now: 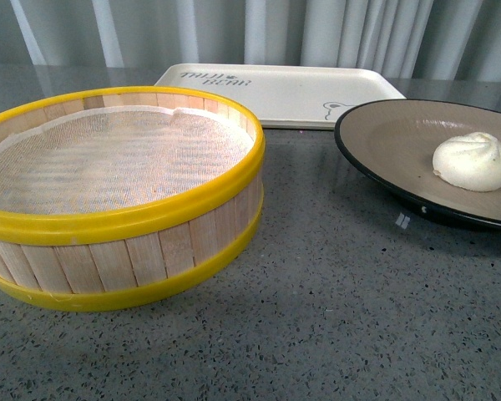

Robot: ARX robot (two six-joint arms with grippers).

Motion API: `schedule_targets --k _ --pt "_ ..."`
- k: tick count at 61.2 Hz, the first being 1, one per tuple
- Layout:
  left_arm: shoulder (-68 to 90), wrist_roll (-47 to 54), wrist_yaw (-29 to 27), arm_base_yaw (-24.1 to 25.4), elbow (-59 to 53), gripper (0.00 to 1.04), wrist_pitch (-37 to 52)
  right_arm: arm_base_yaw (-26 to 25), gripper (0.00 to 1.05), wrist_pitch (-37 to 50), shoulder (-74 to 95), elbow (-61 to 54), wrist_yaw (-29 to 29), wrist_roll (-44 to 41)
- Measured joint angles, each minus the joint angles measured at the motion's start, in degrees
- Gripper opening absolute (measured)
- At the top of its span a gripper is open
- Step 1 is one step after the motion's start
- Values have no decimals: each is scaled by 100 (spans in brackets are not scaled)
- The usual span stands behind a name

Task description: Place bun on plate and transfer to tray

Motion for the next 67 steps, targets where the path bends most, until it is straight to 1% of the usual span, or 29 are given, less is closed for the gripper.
schedule_targets --k 30,41,49,50,53,55,67 --pt "-1023 0 0 0 -452 4 -577 0 96 0 0 0 0 0" --pt "-1346 0 0 0 -522 4 -638 0 96 0 0 0 0 0" --pt "-1585 0 0 0 -522 4 -898 0 96 0 0 0 0 2" --pt "-1683 0 0 0 -520 4 -999 0 96 0 0 0 0 0" --pt "-2162 2 11 0 -520 4 -1663 0 96 0 0 0 0 0" --pt "-2382 0 2 0 -520 4 -1860 0 96 0 0 0 2 2" --pt "-2555 0 0 0 -522 4 -1910 0 96 0 0 0 0 0"
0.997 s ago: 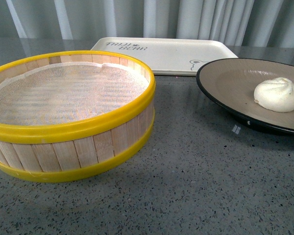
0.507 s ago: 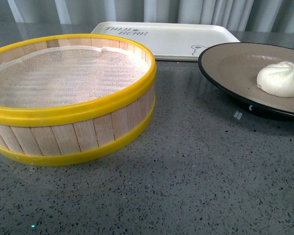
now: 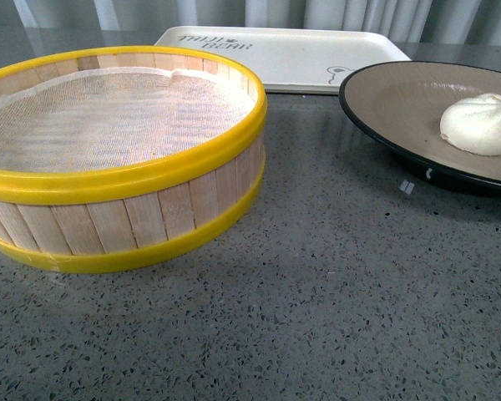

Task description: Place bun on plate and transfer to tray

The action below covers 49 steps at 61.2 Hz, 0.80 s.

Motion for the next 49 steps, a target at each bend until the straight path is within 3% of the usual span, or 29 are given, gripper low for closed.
schedule_targets --k 12,18,27,33,40,43,49 --pt "-4 -9 0 0 2 5 0 0 96 0 0 0 0 0" --pt "-4 -4 2 0 0 28 0 0 96 0 0 0 0 0" --pt "-4 -4 2 0 2 51 0 0 96 0 0 0 0 0" --pt "-4 -4 2 0 2 76 0 0 96 0 0 0 0 2" --pt "-4 -4 0 0 2 94 0 0 96 0 0 0 0 2" --pt "-4 2 0 0 2 100 0 -11 96 -15 13 2 -52 -61" --pt "-4 0 4 0 2 98 0 -149 96 127 782 282 -946 -1073"
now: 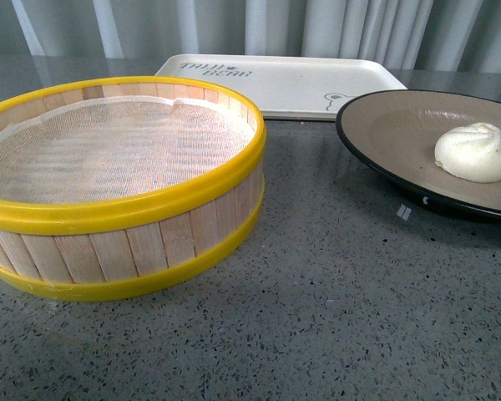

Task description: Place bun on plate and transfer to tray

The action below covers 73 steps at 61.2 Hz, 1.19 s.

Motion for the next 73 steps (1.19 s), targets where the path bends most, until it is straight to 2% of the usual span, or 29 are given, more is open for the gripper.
schedule_targets --k 1,6,11,15,19,26,33,40,46,58,73 --pt "0 0 2 0 -2 98 0 -15 96 223 278 92 -85 -319" --pt "-2 0 0 0 0 98 0 -155 96 1185 1335 553 -238 -754" --pt "-2 0 -4 0 -2 98 0 -540 96 2061 2562 1279 -374 -549" --pt "-2 0 -2 0 -2 98 0 -831 96 2299 3429 1891 -483 -26" --pt "-2 0 -4 0 0 98 0 -1108 96 2140 4205 2483 -695 643" --pt "-2 0 -2 0 0 98 0 -1596 96 1357 5438 3418 -1462 2280" --pt "-2 0 -2 0 -2 98 0 -1888 96 992 5958 3864 -2096 3853" --pt "-2 0 -2 0 0 98 0 -2109 96 616 6183 3976 -2625 4946" --pt "-2 0 -2 0 -2 98 0 -2208 96 339 6312 3971 -2924 5359" --pt "-2 0 -4 0 -2 98 0 -2400 96 96 6393 3762 -3272 5641" --pt "-2 0 -2 0 0 98 0 -2577 96 31 6553 3582 -3388 5783"
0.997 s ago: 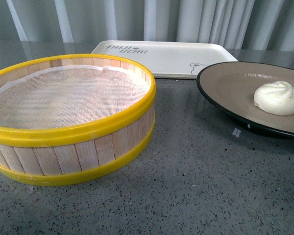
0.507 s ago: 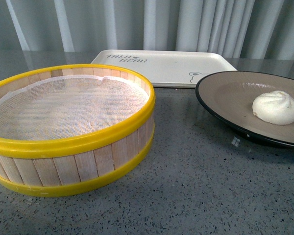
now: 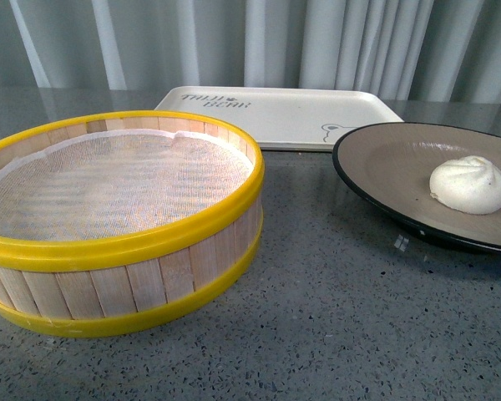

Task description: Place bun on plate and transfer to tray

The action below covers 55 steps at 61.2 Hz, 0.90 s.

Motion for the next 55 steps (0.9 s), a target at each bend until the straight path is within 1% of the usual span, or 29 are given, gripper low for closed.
schedule_targets --k 10,17,28,34,40,44,55 --pt "0 0 0 0 -2 98 0 151 96 181 197 -4 4 197" --pt "0 0 -2 0 0 98 0 466 96 424 525 -31 118 470" --pt "0 0 -2 0 0 98 0 992 96 667 551 -214 205 802" --pt "0 0 0 0 0 98 0 1180 96 715 520 -310 214 894" --pt "0 0 -2 0 0 98 0 1248 96 728 507 -367 225 949" --pt "0 0 0 0 0 98 0 1248 86 728 507 -372 243 973" --pt "0 0 -2 0 0 98 0 1178 56 723 498 -372 236 988"
